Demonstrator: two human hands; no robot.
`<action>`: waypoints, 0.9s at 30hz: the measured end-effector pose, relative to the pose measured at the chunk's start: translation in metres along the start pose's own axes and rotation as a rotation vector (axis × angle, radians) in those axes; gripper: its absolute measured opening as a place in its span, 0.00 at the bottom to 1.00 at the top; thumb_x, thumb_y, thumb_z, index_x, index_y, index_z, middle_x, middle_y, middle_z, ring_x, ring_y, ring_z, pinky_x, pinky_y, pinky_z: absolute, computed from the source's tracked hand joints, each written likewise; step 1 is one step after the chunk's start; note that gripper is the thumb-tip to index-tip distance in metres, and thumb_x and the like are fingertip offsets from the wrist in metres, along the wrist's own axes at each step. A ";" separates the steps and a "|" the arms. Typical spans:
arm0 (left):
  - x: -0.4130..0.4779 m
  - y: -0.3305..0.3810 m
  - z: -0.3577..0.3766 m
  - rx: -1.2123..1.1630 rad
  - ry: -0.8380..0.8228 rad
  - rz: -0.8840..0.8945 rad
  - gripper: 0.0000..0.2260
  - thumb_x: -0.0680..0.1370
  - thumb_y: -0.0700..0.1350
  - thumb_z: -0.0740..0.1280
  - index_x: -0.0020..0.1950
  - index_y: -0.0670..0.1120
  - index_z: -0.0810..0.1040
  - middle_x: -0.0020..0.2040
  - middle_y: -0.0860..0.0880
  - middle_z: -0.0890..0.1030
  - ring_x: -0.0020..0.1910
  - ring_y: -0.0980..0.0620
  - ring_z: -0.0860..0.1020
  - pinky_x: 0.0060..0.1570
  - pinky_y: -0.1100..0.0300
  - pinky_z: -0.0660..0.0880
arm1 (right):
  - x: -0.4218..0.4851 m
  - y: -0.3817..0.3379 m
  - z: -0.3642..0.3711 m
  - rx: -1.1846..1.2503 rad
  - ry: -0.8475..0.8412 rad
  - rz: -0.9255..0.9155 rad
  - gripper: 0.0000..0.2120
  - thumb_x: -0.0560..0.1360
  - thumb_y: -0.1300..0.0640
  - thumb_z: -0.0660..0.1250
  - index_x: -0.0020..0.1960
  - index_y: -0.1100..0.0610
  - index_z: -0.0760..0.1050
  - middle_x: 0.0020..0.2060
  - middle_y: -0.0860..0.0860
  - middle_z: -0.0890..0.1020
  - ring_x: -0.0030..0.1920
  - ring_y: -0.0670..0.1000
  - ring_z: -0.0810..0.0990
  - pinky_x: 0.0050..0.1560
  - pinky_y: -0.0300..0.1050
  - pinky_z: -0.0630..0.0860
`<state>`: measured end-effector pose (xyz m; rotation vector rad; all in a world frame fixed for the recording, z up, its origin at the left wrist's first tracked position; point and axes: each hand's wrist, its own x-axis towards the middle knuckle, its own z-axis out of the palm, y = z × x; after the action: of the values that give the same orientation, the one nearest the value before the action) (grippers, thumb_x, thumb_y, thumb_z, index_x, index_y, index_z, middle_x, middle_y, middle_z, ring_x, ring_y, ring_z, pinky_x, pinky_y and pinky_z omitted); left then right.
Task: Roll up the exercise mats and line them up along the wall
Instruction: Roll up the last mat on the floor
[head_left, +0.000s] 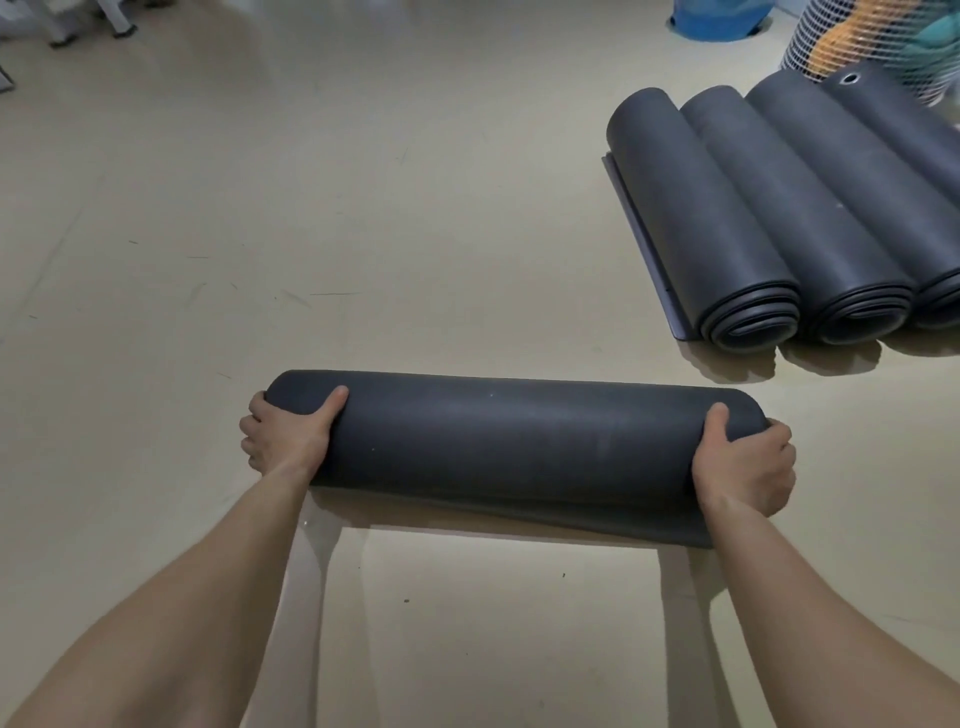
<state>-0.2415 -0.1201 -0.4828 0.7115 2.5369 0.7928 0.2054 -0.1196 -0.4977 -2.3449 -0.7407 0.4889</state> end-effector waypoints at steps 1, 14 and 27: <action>-0.001 -0.001 -0.001 -0.009 -0.018 0.047 0.51 0.70 0.67 0.76 0.81 0.43 0.56 0.78 0.39 0.63 0.76 0.34 0.63 0.75 0.39 0.62 | -0.002 0.003 0.001 -0.001 0.013 -0.001 0.33 0.82 0.38 0.61 0.75 0.62 0.65 0.71 0.64 0.72 0.70 0.69 0.70 0.69 0.65 0.67; -0.142 0.014 0.096 0.717 -0.249 0.951 0.44 0.77 0.76 0.50 0.83 0.56 0.33 0.83 0.45 0.32 0.81 0.38 0.31 0.75 0.34 0.33 | -0.043 -0.105 0.055 -0.811 -0.682 -0.849 0.49 0.69 0.17 0.54 0.81 0.43 0.56 0.79 0.53 0.65 0.78 0.62 0.62 0.74 0.73 0.52; -0.178 -0.022 0.108 -0.029 -0.388 -0.048 0.48 0.79 0.63 0.67 0.84 0.43 0.42 0.82 0.39 0.59 0.80 0.38 0.60 0.77 0.45 0.62 | -0.052 -0.120 0.058 -0.901 -0.878 -0.757 0.64 0.46 0.13 0.66 0.74 0.46 0.64 0.65 0.51 0.77 0.62 0.59 0.78 0.61 0.58 0.77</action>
<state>-0.0538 -0.1924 -0.5424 0.7136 2.1806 0.6060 0.0900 -0.0480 -0.4531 -2.2000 -2.5569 0.9648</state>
